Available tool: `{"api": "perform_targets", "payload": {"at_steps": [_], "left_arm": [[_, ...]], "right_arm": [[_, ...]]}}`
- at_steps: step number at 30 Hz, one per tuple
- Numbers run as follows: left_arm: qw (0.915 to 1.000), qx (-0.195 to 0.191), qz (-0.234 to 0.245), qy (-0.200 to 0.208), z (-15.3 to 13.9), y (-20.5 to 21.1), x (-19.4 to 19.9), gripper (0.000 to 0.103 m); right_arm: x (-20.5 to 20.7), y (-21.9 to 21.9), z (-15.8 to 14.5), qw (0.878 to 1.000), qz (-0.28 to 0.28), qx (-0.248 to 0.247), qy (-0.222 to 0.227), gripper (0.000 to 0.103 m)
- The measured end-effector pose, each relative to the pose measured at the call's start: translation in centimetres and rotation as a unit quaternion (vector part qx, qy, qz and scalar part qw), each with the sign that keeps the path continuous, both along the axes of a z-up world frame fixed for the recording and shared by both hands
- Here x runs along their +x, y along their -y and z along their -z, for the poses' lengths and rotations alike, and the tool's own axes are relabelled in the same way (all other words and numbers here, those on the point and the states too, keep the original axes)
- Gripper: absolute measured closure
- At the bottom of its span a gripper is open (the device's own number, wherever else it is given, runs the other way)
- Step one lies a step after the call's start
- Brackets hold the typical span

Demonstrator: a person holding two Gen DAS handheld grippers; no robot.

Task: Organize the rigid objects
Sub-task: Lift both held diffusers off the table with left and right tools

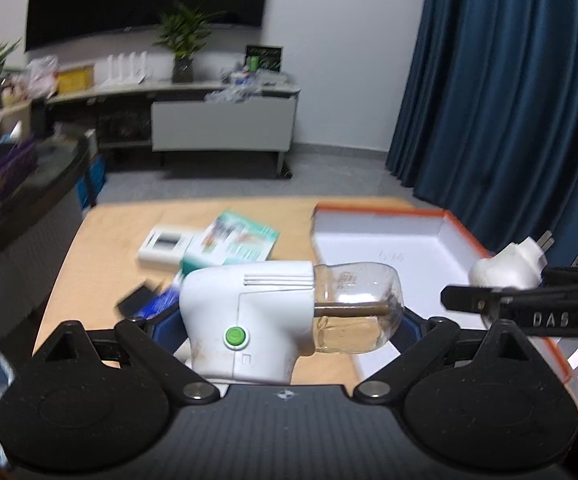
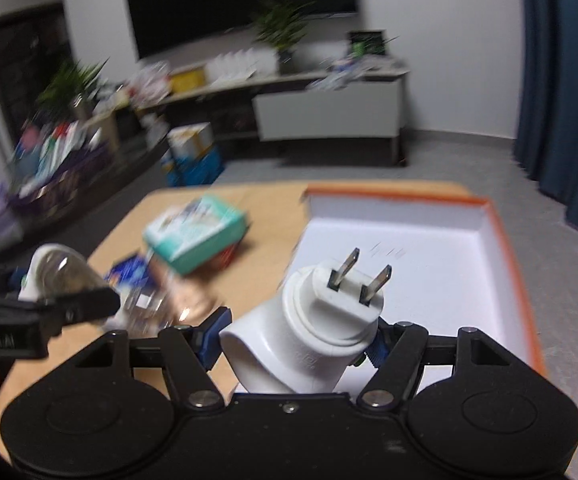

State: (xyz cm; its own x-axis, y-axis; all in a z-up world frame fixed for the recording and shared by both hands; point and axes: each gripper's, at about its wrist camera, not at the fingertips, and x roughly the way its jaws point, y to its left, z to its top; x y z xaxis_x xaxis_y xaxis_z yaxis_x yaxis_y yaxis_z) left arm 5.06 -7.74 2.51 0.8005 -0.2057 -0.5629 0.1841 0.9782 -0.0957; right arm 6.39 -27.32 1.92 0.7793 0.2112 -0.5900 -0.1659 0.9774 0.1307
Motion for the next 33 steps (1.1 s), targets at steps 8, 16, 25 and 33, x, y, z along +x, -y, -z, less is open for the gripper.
{"api": "perform_targets", "payload": {"at_steps": [8, 16, 25, 33], "left_arm": [[0.9996, -0.007, 0.024, 0.01, -4.9, 6.2, 5.0, 0.004], [0.9989, 0.01, 0.042, 0.02, -5.7, 10.4, 6.8, 0.004], [0.9991, 0.007, 0.041, -0.007, -3.8, 10.4, 7.7, 0.004], [0.999, 0.009, 0.031, -0.03, -2.3, 10.1, 8.8, 0.004]], "right_arm": [[1.4, 5.7, -6.0, 0.996, 0.075, 0.0, 0.045, 0.023], [1.8, 8.8, -8.0, 0.993, 0.105, 0.006, 0.061, 0.023], [4.4, 9.4, -5.2, 0.994, 0.107, 0.023, 0.026, 0.023], [6.7, 9.1, -3.3, 0.994, 0.105, 0.027, 0.002, 0.023]]}}
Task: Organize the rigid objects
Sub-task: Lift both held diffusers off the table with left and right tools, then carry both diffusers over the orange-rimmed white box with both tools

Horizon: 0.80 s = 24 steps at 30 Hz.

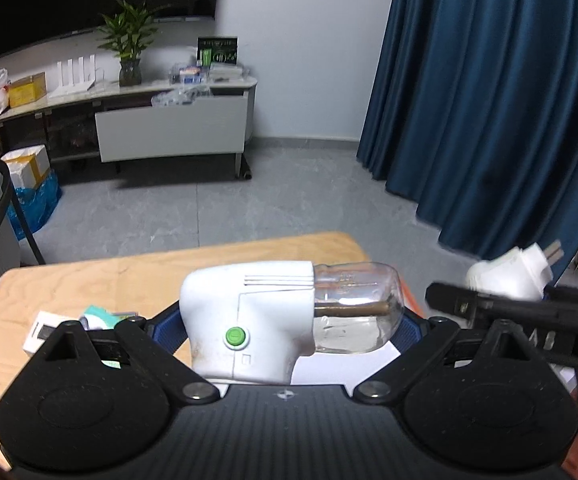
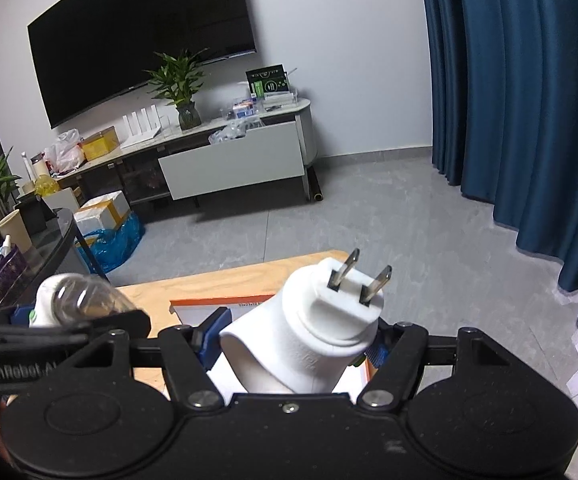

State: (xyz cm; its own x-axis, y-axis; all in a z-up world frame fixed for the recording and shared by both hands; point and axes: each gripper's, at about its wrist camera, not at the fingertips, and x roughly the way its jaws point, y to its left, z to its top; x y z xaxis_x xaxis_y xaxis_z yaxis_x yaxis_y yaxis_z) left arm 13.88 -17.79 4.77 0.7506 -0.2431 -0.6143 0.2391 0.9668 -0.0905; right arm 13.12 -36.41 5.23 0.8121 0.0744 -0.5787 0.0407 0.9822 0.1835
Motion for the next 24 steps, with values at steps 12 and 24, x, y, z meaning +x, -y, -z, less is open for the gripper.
{"api": "perform_targets", "payload": {"at_steps": [12, 24], "left_arm": [[0.9997, 0.0, -0.008, -0.023, 1.6, -0.9, 1.8, 0.004], [0.9994, -0.003, -0.005, -0.033, 3.0, -0.9, 2.3, 0.004]], "right_arm": [[2.6, -0.9, 1.4, 1.0, -0.005, -0.02, -0.018, 0.023], [4.4, -1.0, 2.7, 0.999, -0.005, -0.014, -0.038, 0.023]]}}
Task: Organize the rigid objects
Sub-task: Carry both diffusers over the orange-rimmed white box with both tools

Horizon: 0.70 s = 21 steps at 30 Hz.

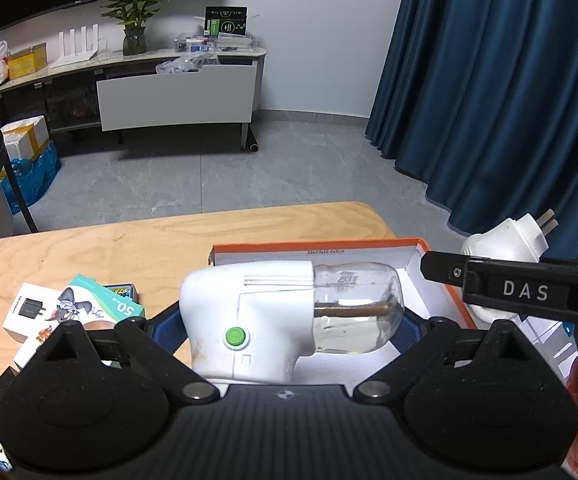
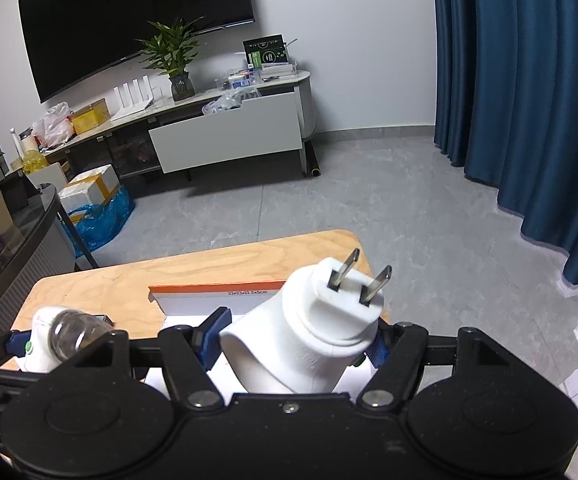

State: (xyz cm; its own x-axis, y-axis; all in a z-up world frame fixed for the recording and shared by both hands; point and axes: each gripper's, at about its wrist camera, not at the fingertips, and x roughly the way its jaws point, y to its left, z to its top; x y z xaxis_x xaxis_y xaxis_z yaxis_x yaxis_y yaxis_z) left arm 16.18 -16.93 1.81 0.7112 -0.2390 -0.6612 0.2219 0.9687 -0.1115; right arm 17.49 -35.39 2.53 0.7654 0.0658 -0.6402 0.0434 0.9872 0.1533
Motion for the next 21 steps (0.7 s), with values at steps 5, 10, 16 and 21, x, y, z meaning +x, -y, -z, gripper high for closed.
{"api": "perform_targets", "payload": {"at_steps": [5, 10, 16, 21], "left_arm": [[1.0, 0.001, 0.003, -0.005, 0.2, 0.3, 0.4, 0.004], [0.9999, 0.002, 0.009, -0.009, 0.5, 0.6, 0.6, 0.004], [0.9998, 0.003, 0.016, -0.01, 1.0, 1.0, 0.6, 0.004], [0.9998, 0.005, 0.02, -0.008, 1.3, 1.3, 0.7, 0.004]], "right_arm": [[0.8, -0.2, 0.4, 1.0, -0.001, 0.0, -0.009, 0.022], [1.2, -0.3, 0.7, 1.0, 0.001, -0.002, -0.012, 0.022], [1.4, -0.5, 1.0, 1.0, 0.002, -0.004, -0.014, 0.022], [1.5, -0.5, 1.2, 1.0, 0.002, -0.006, -0.015, 0.022]]}}
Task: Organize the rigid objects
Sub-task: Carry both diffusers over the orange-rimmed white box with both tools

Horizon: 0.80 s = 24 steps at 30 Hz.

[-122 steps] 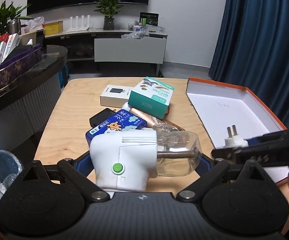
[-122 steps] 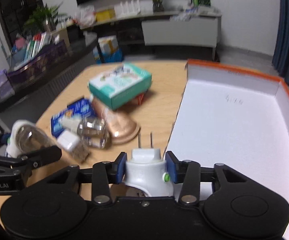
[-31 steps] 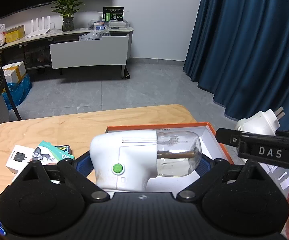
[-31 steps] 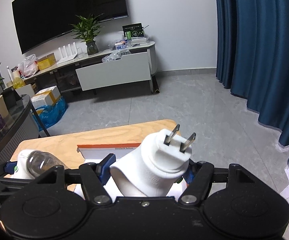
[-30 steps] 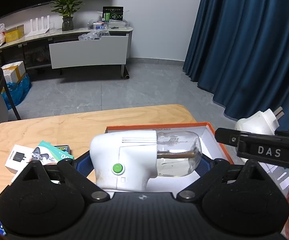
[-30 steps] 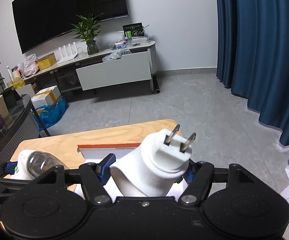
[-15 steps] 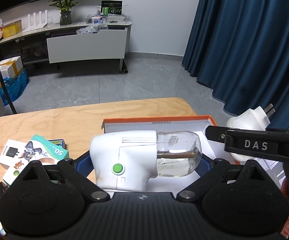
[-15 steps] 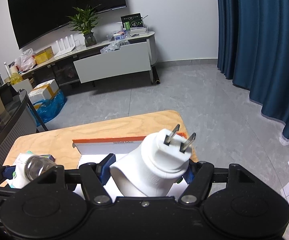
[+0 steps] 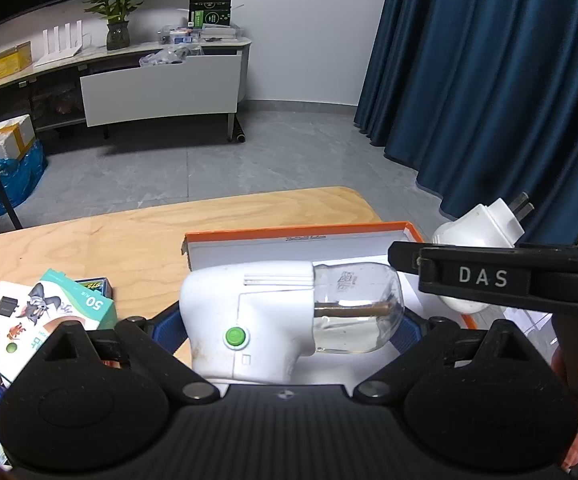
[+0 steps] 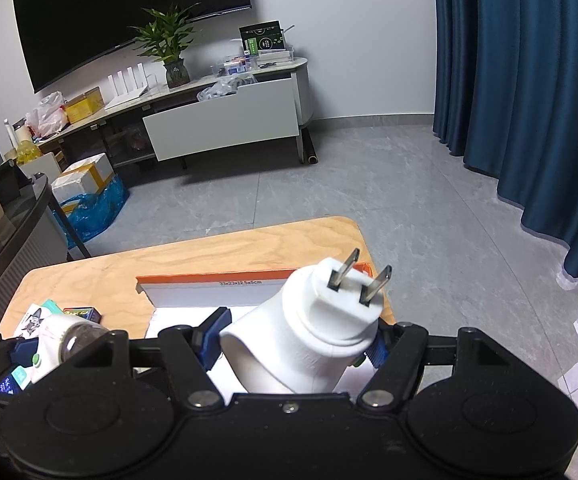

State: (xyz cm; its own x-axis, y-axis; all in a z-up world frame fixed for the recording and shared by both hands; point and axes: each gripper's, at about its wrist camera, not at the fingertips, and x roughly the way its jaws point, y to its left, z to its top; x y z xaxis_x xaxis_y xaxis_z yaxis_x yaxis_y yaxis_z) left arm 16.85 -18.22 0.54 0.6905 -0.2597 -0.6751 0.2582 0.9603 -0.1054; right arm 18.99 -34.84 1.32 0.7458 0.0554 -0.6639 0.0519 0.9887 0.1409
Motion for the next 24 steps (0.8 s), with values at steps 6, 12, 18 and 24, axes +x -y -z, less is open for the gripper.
{"api": "perform_targets", "payload": {"at_steps": [6, 12, 18, 24], "left_arm": [[1.0, 0.0, 0.002, 0.0, 0.2, 0.1, 0.0, 0.004], [1.0, 0.0, 0.005, 0.001, 0.5, 0.1, 0.0, 0.004], [1.0, 0.0, 0.005, -0.002, 0.7, 0.1, 0.2, 0.004], [1.0, 0.0, 0.004, -0.008, 0.8, 0.1, 0.3, 0.004]], "right_arm": [[0.2, 0.1, 0.3, 1.0, 0.0, -0.001, -0.003, 0.022], [0.6, 0.0, 0.5, 1.0, -0.001, -0.002, -0.009, 0.022], [0.8, 0.1, 0.7, 1.0, -0.001, -0.004, -0.012, 0.022], [1.2, 0.1, 0.9, 1.0, -0.001, -0.003, -0.016, 0.022]]}}
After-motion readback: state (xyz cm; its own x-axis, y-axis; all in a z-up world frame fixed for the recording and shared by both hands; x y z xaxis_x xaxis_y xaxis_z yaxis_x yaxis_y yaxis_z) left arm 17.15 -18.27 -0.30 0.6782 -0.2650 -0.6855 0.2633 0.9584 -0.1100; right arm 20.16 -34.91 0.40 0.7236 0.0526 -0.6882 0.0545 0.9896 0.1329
